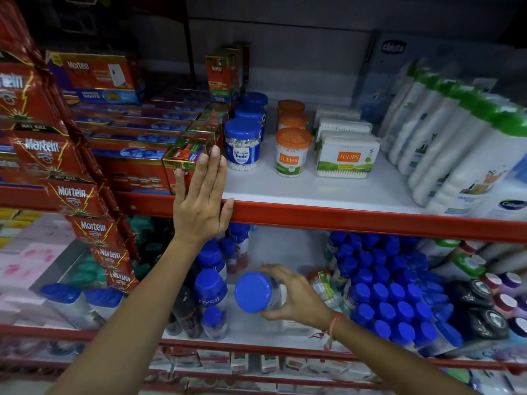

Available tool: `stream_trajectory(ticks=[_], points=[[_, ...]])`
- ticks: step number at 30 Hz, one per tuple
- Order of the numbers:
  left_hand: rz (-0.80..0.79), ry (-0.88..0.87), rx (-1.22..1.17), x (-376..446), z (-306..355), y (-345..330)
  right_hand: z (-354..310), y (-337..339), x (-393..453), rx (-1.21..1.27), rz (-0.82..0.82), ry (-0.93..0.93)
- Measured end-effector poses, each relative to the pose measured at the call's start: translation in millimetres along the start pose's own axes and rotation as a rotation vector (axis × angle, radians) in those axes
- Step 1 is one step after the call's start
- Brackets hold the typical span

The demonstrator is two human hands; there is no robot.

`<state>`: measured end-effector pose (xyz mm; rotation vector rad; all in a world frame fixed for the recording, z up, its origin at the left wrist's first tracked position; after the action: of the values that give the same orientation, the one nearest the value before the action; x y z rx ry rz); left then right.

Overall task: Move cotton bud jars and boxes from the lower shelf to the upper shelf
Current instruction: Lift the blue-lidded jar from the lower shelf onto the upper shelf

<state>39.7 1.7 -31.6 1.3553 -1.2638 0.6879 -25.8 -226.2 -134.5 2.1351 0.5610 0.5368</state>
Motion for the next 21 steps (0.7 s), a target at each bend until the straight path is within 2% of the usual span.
stream_trajectory(ticks=[2, 5, 14, 21], points=[[-0.006, 0.004, -0.004, -1, 1, 1, -18, 23, -3, 0.192, 0.089, -0.125], [-0.025, 0.010, -0.015, -2, 2, 3, -40, 52, -4, 0.407, 0.115, -0.187], [-0.079, 0.019, -0.048, -4, 2, 8, -96, 133, 8, 0.826, 0.242, -0.121], [-0.100, 0.013, -0.070, -4, 3, 10, -111, 168, 24, 1.229, 0.159, -0.054]])
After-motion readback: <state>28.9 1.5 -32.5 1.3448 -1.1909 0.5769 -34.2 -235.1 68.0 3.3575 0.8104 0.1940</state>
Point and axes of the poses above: each hand's wrist, its own x-axis towards the middle knuckle, its own y-axis out of the back of the hand, z = x × y, the point moved 1 cm from there along x, towards the middle knuckle, and after that the axes turned 11 degrees about -x, right-handed, at the moved point
